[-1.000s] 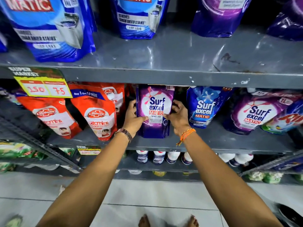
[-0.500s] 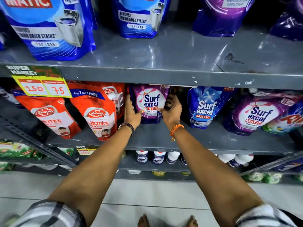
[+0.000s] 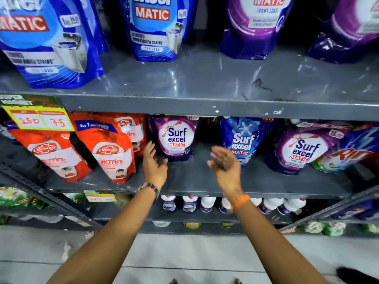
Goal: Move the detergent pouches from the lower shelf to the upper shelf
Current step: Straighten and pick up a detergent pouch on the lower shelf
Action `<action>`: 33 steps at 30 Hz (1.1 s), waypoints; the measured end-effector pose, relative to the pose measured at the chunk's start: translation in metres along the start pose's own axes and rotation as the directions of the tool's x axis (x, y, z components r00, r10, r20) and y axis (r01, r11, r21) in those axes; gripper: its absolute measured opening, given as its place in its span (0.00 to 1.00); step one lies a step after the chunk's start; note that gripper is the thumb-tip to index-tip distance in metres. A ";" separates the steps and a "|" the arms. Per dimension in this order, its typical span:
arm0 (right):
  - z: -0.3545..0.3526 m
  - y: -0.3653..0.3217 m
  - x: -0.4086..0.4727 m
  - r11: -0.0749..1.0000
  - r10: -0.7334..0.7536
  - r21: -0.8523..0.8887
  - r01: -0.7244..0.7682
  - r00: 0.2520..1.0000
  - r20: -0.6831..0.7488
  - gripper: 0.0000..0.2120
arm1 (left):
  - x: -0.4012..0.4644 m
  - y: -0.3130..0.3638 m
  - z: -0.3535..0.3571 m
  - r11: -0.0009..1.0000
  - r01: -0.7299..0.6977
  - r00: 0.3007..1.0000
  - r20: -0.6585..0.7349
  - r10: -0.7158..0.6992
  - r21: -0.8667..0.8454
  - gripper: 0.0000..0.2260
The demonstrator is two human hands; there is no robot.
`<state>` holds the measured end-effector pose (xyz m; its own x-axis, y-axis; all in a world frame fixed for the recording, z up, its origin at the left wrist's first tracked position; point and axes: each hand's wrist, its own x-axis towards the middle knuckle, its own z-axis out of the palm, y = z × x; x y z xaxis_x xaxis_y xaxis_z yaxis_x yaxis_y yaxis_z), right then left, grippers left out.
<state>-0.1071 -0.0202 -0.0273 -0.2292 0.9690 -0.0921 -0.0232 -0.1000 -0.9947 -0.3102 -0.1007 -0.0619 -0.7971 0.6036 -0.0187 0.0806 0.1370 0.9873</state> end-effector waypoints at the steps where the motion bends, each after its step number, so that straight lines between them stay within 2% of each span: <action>1: -0.024 0.011 -0.011 1.000 0.001 -0.008 -0.001 0.999 -0.034 0.14 | -0.013 -0.006 0.002 0.999 -0.001 0.999 -0.043 0.002 0.039 0.34; 3: -0.076 0.026 -0.027 1.000 0.027 -0.001 -0.027 0.986 -0.163 0.15 | -0.039 -0.016 0.015 0.992 -0.042 0.993 -0.107 0.055 0.123 0.31; 5: -0.126 0.031 -0.029 0.999 0.045 0.033 -0.036 0.944 -0.326 0.14 | -0.064 -0.019 0.042 0.989 -0.079 0.992 -0.088 0.090 0.127 0.29; 8: -0.193 0.025 -0.015 0.991 0.071 0.132 -0.007 0.872 -0.485 0.17 | -0.093 0.000 0.098 0.990 -0.121 0.991 0.068 0.116 0.075 0.29; 10: -0.230 0.019 -0.003 0.993 0.075 0.121 -0.014 0.854 -0.515 0.19 | -0.110 0.023 0.144 0.988 -0.156 0.962 0.229 0.149 0.012 0.29; 12: -0.252 0.012 0.013 0.993 0.092 0.108 -0.045 0.874 -0.477 0.19 | -0.121 0.044 0.187 0.961 -0.275 0.894 0.372 0.251 0.013 0.28; 14: -0.272 0.005 0.031 0.998 0.036 -0.039 -0.053 0.930 -0.367 0.28 | -0.125 0.064 0.230 0.935 -0.353 0.815 0.500 0.294 0.026 0.29; 16: -0.286 0.003 0.048 0.982 -0.033 -0.191 -0.009 0.976 -0.217 0.40 | -0.123 0.082 0.263 0.939 -0.340 0.781 0.569 0.257 0.042 0.32; 18: -0.296 0.004 0.065 0.955 -0.076 -0.293 0.050 0.994 -0.077 0.45 | -0.119 0.091 0.291 0.930 -0.359 0.772 0.585 0.248 0.080 0.36; 21: -0.303 0.006 0.090 0.949 -0.014 -0.313 0.024 0.999 0.034 0.49 | -0.111 0.092 0.319 0.909 -0.392 0.770 0.593 0.237 0.145 0.43; 24: -0.305 0.011 0.104 0.949 0.004 -0.315 0.020 0.997 0.077 0.50 | -0.107 0.088 0.333 0.906 -0.375 0.803 0.556 0.213 0.195 0.49; 27: -0.305 0.015 0.104 0.959 -0.016 -0.281 0.037 0.997 0.076 0.48 | -0.107 0.085 0.334 0.923 -0.329 0.834 0.520 0.185 0.199 0.51; 33: -0.292 0.012 0.067 0.958 -0.053 -0.278 0.073 0.996 0.077 0.46 | -0.123 0.080 0.300 0.965 -0.245 0.820 0.552 0.153 0.096 0.49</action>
<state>0.1612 0.1093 -0.0582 -0.3016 0.9528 -0.0350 0.2317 0.0377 -0.9720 -0.0268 0.0715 -0.0279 -0.3106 0.9493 0.0489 0.3309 0.0597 0.9418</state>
